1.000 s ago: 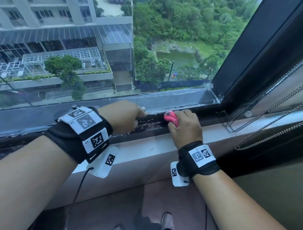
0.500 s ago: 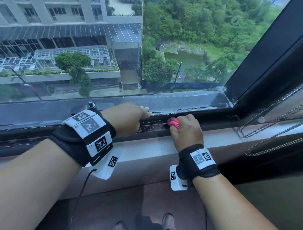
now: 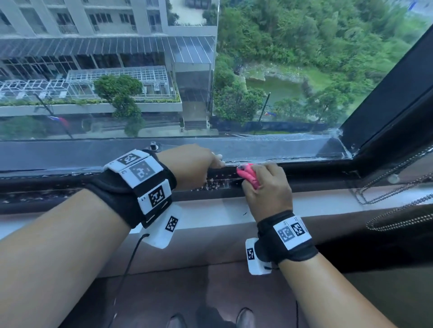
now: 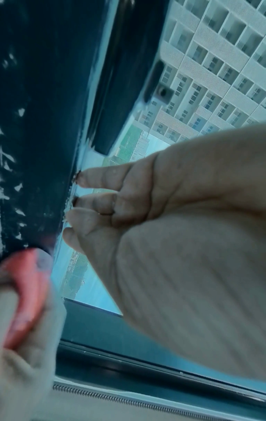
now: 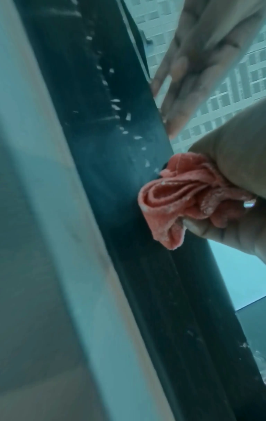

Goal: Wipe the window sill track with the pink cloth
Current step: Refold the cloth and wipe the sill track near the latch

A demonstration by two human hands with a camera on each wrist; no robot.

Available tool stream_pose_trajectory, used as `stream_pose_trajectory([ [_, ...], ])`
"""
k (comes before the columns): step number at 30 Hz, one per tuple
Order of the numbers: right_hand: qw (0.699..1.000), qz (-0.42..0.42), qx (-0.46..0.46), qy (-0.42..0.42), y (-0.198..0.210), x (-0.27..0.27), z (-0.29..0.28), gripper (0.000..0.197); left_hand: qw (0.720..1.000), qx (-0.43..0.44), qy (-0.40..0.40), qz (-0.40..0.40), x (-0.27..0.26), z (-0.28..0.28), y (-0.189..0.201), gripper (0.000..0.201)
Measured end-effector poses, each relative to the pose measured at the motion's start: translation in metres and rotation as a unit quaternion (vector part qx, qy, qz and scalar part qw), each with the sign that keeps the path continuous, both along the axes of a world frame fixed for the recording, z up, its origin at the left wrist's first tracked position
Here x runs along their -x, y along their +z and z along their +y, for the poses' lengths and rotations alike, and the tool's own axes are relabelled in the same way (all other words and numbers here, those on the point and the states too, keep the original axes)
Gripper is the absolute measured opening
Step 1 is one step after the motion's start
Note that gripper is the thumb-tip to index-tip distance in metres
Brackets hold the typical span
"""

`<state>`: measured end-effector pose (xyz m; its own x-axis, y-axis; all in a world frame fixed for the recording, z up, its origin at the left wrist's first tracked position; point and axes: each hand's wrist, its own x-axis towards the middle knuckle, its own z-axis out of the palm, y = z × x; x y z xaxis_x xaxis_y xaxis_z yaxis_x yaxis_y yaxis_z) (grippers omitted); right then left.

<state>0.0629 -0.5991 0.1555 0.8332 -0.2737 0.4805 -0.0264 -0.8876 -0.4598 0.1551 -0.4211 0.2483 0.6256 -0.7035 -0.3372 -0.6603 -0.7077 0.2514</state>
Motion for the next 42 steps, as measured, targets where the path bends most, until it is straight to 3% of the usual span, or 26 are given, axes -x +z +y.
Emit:
stream_pose_trajectory([
  [3,0.998,0.045,0.025,0.033,-0.012,0.006,0.005,0.017,1.0,-0.001,-0.004,-0.008,0.002,-0.006,-0.001,0.073],
  [7,0.985,0.127,0.0,0.115,0.002,-0.002,-0.015,0.012,1.0,-0.002,-0.01,-0.002,0.001,-0.013,-0.003,0.074],
  [11,0.996,0.051,0.008,0.067,0.011,-0.002,-0.028,0.011,1.0,-0.001,0.018,-0.01,-0.006,-0.016,-0.01,0.07],
  [14,0.994,0.075,0.03,0.07,-0.005,0.001,-0.008,0.015,1.0,-0.018,0.006,-0.019,-0.004,-0.019,-0.01,0.068],
  [18,0.98,0.132,-0.05,0.141,-0.005,-0.002,-0.012,0.01,1.0,-0.015,-0.013,-0.018,-0.004,-0.024,-0.006,0.07],
  [22,0.996,0.059,-0.039,0.047,0.004,-0.006,-0.027,0.012,1.0,0.006,-0.012,0.002,-0.008,-0.027,-0.008,0.075],
  [25,0.997,0.071,0.004,0.02,-0.009,-0.001,-0.014,0.015,1.0,0.005,-0.01,0.015,-0.007,-0.034,-0.01,0.078],
  [32,0.971,0.168,-0.068,0.153,0.004,-0.002,-0.044,0.012,1.0,0.015,0.006,0.024,-0.003,-0.047,-0.014,0.077],
  [37,0.977,0.118,-0.141,0.108,-0.005,-0.006,-0.063,0.024,0.998,-0.001,0.038,0.051,-0.004,-0.054,-0.014,0.079],
  [42,0.997,0.04,-0.038,0.049,-0.013,-0.001,-0.041,0.022,0.996,0.028,0.07,0.054,0.0,-0.05,-0.014,0.075],
])
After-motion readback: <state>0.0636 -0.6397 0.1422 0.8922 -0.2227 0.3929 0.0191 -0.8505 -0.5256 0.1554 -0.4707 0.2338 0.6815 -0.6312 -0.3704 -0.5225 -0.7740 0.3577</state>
